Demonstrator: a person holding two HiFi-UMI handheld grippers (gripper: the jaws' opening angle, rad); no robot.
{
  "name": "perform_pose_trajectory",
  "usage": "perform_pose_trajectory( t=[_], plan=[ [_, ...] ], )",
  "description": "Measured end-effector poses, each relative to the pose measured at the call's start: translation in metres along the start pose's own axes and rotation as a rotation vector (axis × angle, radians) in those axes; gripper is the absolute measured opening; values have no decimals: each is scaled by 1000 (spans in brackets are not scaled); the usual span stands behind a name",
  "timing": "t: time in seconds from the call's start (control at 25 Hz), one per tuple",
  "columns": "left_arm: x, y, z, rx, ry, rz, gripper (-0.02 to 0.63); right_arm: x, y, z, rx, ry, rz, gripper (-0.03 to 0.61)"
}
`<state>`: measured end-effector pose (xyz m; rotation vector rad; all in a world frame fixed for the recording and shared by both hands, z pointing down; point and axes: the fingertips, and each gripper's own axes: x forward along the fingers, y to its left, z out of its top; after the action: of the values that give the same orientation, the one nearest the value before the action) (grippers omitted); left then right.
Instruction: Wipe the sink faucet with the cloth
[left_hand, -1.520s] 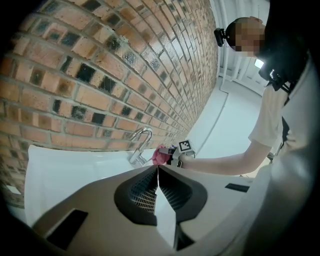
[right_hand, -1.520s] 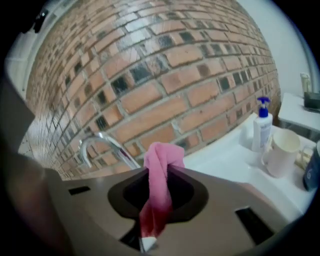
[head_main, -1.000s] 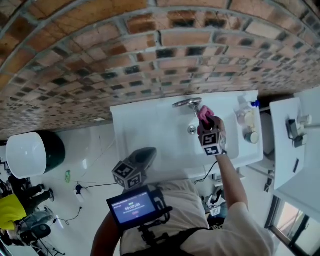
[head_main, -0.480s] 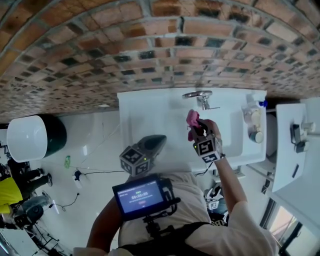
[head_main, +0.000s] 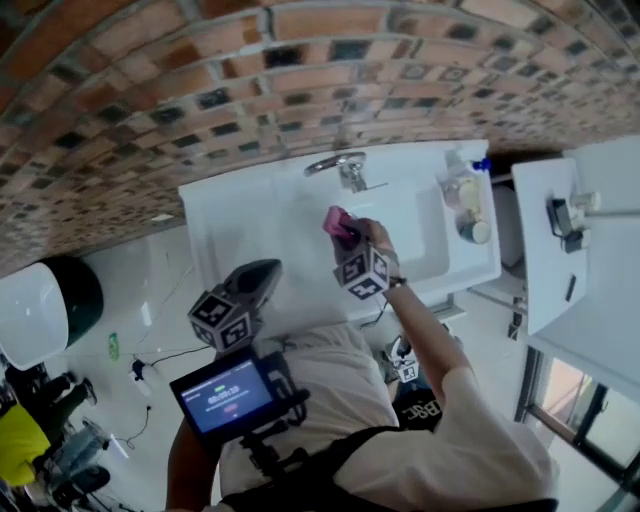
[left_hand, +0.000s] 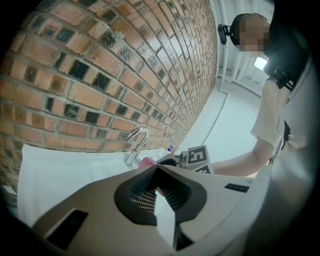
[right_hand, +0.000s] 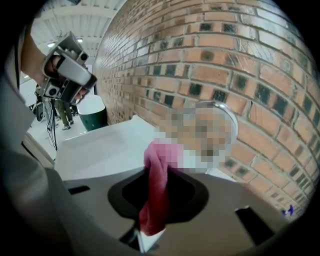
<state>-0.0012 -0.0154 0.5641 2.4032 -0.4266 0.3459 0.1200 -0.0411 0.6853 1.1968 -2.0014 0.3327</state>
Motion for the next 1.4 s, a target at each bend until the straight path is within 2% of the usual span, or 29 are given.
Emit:
perform_pose_trajectory(
  t=[0.08,0.16,0.32,0.44,0.52,0.68,0.8,0.92,1.04,1.24,1.4],
  plan=[
    [-11,7,11,-10,-36,46,0,20,7,5,-20,37,40,78],
    [-12,9,7,-15,-47,71,0,26,5,1,-51,95,63,78],
    [-5,-8,-6,-24,-24,38,0,34,3,-13,-102,187,119,78],
    [-6,-19,1,-2,-18,46,0,42,16,-14,-214,202,186,78],
    [6,-30,3,-1,-19,35,0,35,8,-29,-254,232,188,78],
    [4,-23,-9,-2,17,19,0,36,4,-58,-299,339,138,78],
    [-1,-15,-11,2,29,34,0,53,2,-50,-427,348,44,78],
    [-2,-13,-12,-4,23,37,0,70,-18,-37,-550,386,-72,78],
    [-4,-10,-15,-15,21,52,0,98,-46,-37,-708,503,-152,78],
    [-6,-6,-27,-35,19,66,0,138,-74,-62,-1055,768,-197,78],
    [-8,-6,-31,-55,8,77,0,153,-84,-75,-1213,932,-204,77]
  ],
)
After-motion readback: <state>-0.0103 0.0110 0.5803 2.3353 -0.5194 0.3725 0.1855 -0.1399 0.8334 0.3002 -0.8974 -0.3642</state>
